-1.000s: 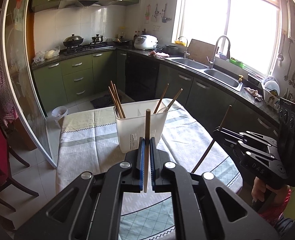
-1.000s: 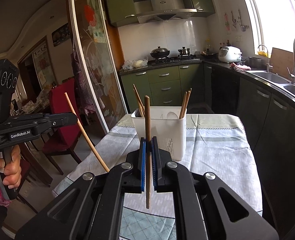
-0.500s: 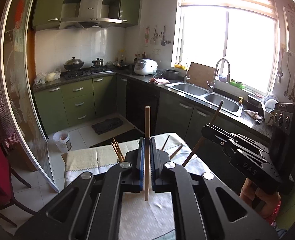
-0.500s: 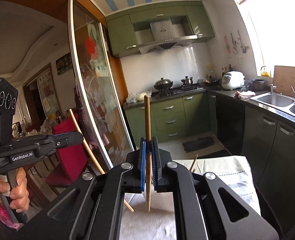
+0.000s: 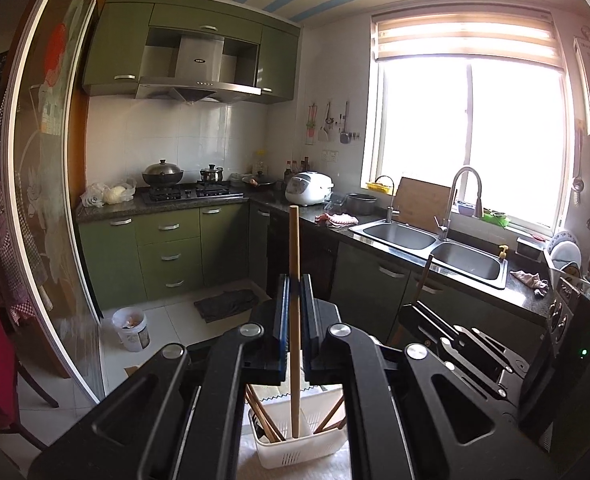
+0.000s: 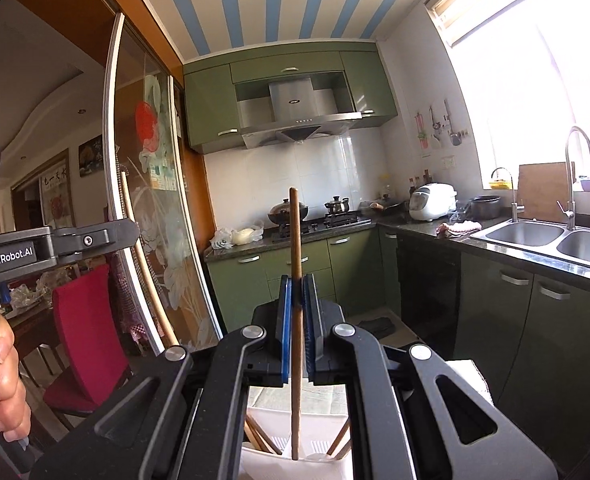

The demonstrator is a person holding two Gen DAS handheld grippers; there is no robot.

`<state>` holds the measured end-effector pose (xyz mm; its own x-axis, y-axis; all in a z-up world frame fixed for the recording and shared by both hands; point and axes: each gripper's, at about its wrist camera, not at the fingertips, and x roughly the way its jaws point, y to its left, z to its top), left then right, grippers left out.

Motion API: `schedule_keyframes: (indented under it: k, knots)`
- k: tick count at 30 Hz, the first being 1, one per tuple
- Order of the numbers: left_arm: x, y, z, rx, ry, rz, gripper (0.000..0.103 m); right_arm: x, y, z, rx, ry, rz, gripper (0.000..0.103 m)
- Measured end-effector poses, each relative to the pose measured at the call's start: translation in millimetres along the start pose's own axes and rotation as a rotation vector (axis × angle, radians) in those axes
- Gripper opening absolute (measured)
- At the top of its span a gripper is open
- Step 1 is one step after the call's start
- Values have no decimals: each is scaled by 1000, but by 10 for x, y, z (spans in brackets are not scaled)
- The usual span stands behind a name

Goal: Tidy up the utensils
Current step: 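Raise both chopsticks over the caddy and open both grippers to drop them in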

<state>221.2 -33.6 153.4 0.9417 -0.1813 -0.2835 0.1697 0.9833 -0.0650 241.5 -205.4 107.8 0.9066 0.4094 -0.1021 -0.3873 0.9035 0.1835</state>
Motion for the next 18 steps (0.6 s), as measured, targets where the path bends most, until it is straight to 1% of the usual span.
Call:
schedule_keyframes:
  k: [4,7,12,18]
  knots:
    - [173,17,-113,13,-16,26,5,224,-19,-30,-10,9,-6,6]
    - [288,35,-187,12,-3,28,5,321,-30,-45,-7,17,-10,6]
    - [426,78,-377,5,56,21,5,446,-38,-146,7,65,-18,6]
    - [559,105,-667,5,148,6,5,513,45,-331,-30,117,-26,6]
